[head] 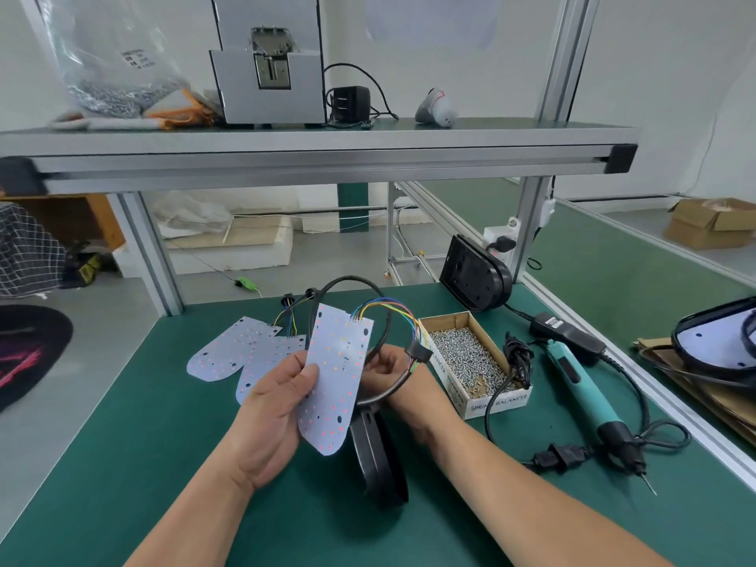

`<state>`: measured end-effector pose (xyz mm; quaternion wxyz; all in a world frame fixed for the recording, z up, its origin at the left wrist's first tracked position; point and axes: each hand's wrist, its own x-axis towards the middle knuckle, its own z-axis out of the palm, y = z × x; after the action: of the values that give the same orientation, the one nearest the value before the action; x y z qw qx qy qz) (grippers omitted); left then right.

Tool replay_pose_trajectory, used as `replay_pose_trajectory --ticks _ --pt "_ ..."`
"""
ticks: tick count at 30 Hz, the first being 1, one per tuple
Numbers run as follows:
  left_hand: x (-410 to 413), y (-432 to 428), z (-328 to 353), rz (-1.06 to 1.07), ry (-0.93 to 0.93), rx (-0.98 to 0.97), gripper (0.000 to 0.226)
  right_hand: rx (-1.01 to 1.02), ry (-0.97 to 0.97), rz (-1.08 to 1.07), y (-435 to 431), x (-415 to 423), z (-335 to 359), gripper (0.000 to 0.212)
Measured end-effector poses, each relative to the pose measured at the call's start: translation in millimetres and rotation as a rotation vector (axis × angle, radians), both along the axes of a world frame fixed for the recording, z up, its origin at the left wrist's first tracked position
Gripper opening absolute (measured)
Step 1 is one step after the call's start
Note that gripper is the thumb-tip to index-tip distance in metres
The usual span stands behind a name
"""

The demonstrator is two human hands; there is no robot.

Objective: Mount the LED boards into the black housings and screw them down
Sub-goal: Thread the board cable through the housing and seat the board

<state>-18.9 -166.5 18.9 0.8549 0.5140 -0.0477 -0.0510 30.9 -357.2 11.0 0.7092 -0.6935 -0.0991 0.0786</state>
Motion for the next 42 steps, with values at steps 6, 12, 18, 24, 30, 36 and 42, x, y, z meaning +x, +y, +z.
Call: replay_pose_trajectory --ticks 6,12,18,24,30,36,42 --pt "0 8 0 0.029 0.018 0.040 0.044 -0.135 -0.059 0.090 7 1 -3 0.058" --pt "-2 18 1 0.004 0.069 0.155 0.035 -0.329 -0.094 0.076 -1 -6 1 0.059" --pt "-5 30 5 -0.011 0.099 0.333 0.029 -0.164 -0.050 -0.056 -12 -9 7 0.027" --pt "-12 27 15 0.025 -0.022 0.612 0.028 -0.039 0.030 0.044 -1 -16 2 0.014" --pt "-11 33 15 0.059 -0.069 0.759 0.032 -0.464 -0.073 0.071 -9 -23 19 0.039" --pt "-8 35 10 0.124 0.002 0.785 0.039 -0.120 -0.141 0.105 -37 -38 31 0.020" --pt "-10 28 9 0.159 0.033 0.797 0.028 -0.087 -0.056 0.275 -36 -43 44 0.086"
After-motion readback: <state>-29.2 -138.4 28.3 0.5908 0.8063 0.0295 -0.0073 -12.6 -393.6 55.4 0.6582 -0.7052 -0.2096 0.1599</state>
